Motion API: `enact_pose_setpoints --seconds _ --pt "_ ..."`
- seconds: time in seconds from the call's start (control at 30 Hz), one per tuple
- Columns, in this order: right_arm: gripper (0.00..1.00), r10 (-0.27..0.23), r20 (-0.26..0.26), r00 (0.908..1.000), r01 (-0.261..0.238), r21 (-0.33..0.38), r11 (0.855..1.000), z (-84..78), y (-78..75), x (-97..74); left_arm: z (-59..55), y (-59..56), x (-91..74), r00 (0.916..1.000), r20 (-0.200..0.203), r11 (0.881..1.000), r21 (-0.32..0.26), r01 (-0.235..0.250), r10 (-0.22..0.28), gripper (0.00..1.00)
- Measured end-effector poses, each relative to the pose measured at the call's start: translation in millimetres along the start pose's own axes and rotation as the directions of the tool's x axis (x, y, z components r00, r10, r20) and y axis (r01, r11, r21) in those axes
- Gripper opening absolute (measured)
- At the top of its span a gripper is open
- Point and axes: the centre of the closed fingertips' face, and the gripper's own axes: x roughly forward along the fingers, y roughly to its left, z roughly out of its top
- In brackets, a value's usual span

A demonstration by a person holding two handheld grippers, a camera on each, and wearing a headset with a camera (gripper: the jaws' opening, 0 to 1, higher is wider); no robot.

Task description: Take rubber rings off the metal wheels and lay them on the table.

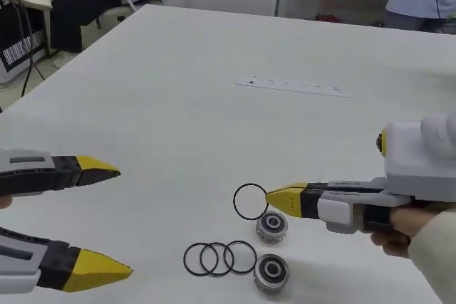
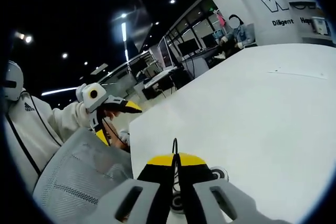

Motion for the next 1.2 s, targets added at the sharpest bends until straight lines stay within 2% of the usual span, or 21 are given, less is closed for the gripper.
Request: enact_pose_setpoints --seconds 0.27,0.6,0.73,0.93,1.2 --pt "0.00 0.029 -0.036 0.9989 -0.029 -0.002 1.000 -8.5 7.5 10.0 -10.0 -1.9 -4.8 0.9998 0.000 0.999 -0.036 -0.020 0.020 0.74" --pt "0.00 0.056 -0.090 0.9943 -0.056 0.009 0.998 -25.1 12.1 20.6 -15.0 -0.7 -9.5 0.9989 0.006 0.997 -0.065 -0.045 0.046 0.73" --pt "0.00 0.057 -0.138 0.9888 -0.055 0.020 0.998 -41.1 11.1 26.3 -14.4 -1.4 -8.7 0.9988 0.012 0.996 -0.070 -0.046 0.047 0.73" --pt "0.00 0.061 -0.188 0.9802 -0.057 0.027 0.998 -55.7 8.0 30.4 -13.5 -2.4 -8.0 0.9987 0.014 0.996 -0.071 -0.047 0.049 0.72" --pt "0.00 0.047 -0.218 0.9749 -0.044 0.016 0.999 -62.7 2.9 31.3 -15.2 -3.3 -7.6 0.9985 0.010 0.995 -0.082 -0.054 0.055 0.71"
